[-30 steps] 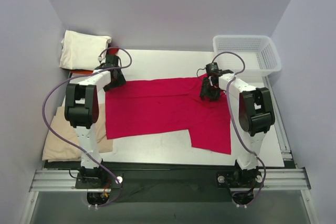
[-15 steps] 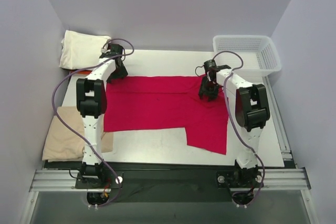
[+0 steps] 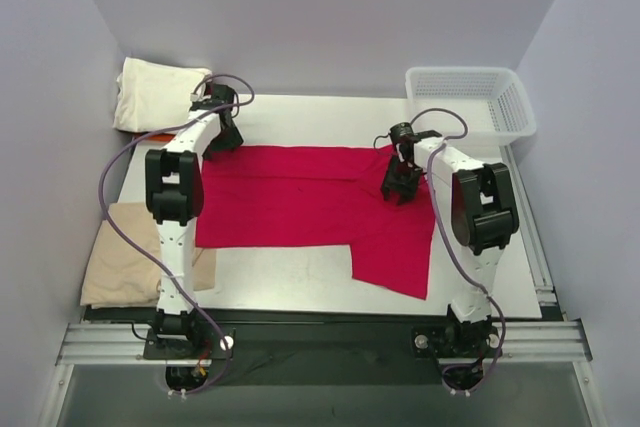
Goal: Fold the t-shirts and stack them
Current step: Fold the flattened tshirt in 1/3 of the way
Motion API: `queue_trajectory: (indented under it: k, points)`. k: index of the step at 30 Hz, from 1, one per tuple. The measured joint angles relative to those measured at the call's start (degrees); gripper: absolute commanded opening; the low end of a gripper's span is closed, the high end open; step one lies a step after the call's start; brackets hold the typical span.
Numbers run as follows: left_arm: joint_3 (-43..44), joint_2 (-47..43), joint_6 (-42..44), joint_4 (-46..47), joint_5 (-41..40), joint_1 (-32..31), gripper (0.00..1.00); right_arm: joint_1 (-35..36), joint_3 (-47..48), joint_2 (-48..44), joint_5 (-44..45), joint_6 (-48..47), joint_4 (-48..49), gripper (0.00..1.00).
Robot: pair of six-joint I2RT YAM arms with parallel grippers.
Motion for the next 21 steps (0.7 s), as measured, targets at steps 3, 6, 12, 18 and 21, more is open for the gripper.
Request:
queue_trajectory:
  k: [3, 6, 12, 18, 21]
  points:
    - [-5.01, -2.97, 0.09, 1.70, 0.31, 0.22, 0.80, 0.13, -1.01, -0.76, 0.07, 0.02, 0.02, 0.37]
    - [-10.75, -6.21, 1.14, 5.14, 2.23, 0.50, 0.80, 0.66, -1.40, -1.31, 0.74, -0.07, -0.22, 0.38]
    - [-18.73, -11.67, 4.39, 10.56, 6.64, 0.37, 0.81, 4.04, -1.33, -3.82, 5.44, -2.73, -0.72, 0.39]
    - [-21.94, -16.96, 7.87, 14.43, 9.33, -1.03, 0.82, 9.92, -0.76, -5.88, 10.27, -6.34, -0.76, 0.39]
    - [-22.01, -18.47, 8.33, 14.73, 9.64, -1.53, 0.82, 10.84, -0.79, -5.95, 11.04, -7.26, -0.79, 0.39]
